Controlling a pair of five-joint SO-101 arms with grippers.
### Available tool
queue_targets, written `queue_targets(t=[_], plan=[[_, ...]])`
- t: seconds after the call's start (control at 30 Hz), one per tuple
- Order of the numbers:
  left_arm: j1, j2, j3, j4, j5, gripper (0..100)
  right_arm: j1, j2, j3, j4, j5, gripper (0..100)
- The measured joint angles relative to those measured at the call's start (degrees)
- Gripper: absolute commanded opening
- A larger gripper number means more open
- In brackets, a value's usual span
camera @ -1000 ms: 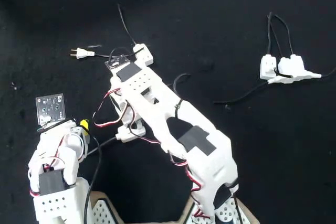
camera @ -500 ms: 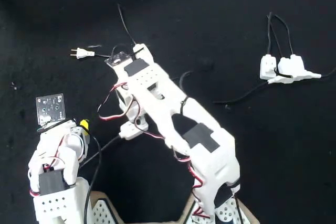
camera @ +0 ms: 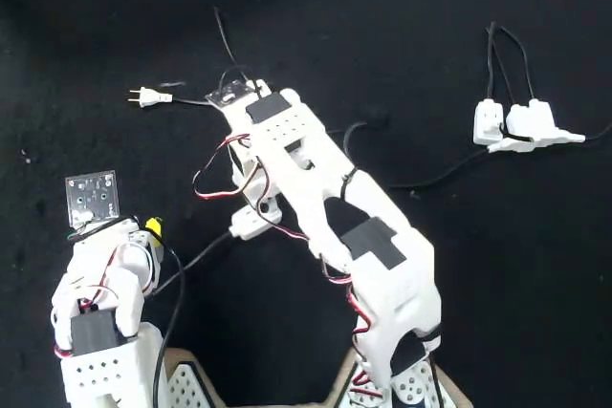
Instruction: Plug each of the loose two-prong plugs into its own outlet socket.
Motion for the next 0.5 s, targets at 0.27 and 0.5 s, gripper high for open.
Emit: queue_targets(t=[0.27,0.5], plan=[[0.0,0.0,0.0,0.0,0.0,19,0.0,-0.35,0.0,-1.32,2.2,1.0],[0.0,0.0,0.0,0.0,0.0,19,0.09,-6.42,8.35,-8.79,2.29,1.0]])
